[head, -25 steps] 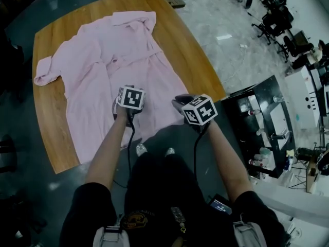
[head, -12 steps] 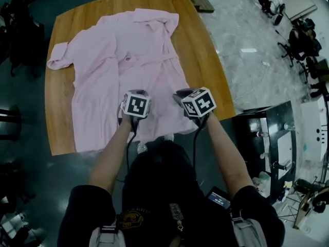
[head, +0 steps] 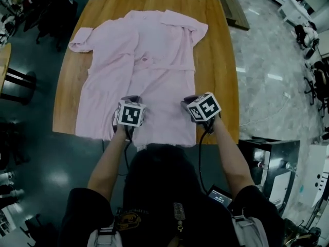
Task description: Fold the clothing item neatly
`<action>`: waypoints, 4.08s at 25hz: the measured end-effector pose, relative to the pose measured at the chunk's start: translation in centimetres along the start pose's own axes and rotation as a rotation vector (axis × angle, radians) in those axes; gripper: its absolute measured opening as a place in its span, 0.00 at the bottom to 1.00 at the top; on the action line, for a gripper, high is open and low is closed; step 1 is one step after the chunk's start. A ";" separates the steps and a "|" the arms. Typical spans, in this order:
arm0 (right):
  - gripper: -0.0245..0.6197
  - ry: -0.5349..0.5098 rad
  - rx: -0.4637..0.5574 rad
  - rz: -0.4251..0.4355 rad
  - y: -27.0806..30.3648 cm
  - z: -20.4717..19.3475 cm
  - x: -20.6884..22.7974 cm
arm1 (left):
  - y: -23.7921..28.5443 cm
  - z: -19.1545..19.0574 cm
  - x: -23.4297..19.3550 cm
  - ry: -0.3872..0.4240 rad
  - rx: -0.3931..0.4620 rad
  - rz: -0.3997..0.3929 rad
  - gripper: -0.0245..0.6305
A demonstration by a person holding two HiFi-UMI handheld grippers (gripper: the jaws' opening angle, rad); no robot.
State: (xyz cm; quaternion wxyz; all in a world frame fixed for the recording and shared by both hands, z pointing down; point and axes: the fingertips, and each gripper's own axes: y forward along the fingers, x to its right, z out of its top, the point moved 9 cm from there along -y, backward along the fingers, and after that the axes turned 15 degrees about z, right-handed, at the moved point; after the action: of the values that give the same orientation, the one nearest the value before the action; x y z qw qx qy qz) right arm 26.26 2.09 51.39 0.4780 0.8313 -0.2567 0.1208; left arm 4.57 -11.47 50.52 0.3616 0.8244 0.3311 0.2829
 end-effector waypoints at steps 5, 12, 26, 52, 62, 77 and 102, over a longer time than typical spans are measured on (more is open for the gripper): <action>0.13 -0.028 -0.076 0.004 0.8 0.7 1.5 | 0.7 -1.7 -0.4 -0.021 -0.080 0.015 0.09; 0.13 -0.005 -0.009 0.054 0.5 1.7 1.8 | 0.5 1.1 -2.7 -0.072 -0.028 -0.086 0.20; 0.13 0.033 0.093 -0.087 0.5 7.3 4.2 | 9.3 15.1 -0.6 0.160 0.190 -0.220 0.19; 0.13 0.048 0.045 0.018 0.5 4.3 8.2 | 12.0 16.3 -3.1 0.135 0.051 0.034 0.09; 0.07 0.065 0.057 0.023 0.8 4.5 8.6 | 14.2 14.9 -5.6 0.147 -0.006 0.087 0.10; 0.07 -0.026 0.198 -0.014 -2.6 12.4 11.0 | 13.2 22.9 -4.6 0.001 0.145 -0.083 0.22; 0.07 0.022 0.109 -0.107 1.5 17.2 22.2 | 24.3 29.3 -3.5 0.139 0.090 -0.055 0.07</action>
State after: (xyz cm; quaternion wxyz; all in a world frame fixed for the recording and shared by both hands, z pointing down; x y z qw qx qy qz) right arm 43.32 -20.13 53.53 0.4403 0.8674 -0.1996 0.1178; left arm 31.38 -38.67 51.86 0.3080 0.8088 0.3901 0.3143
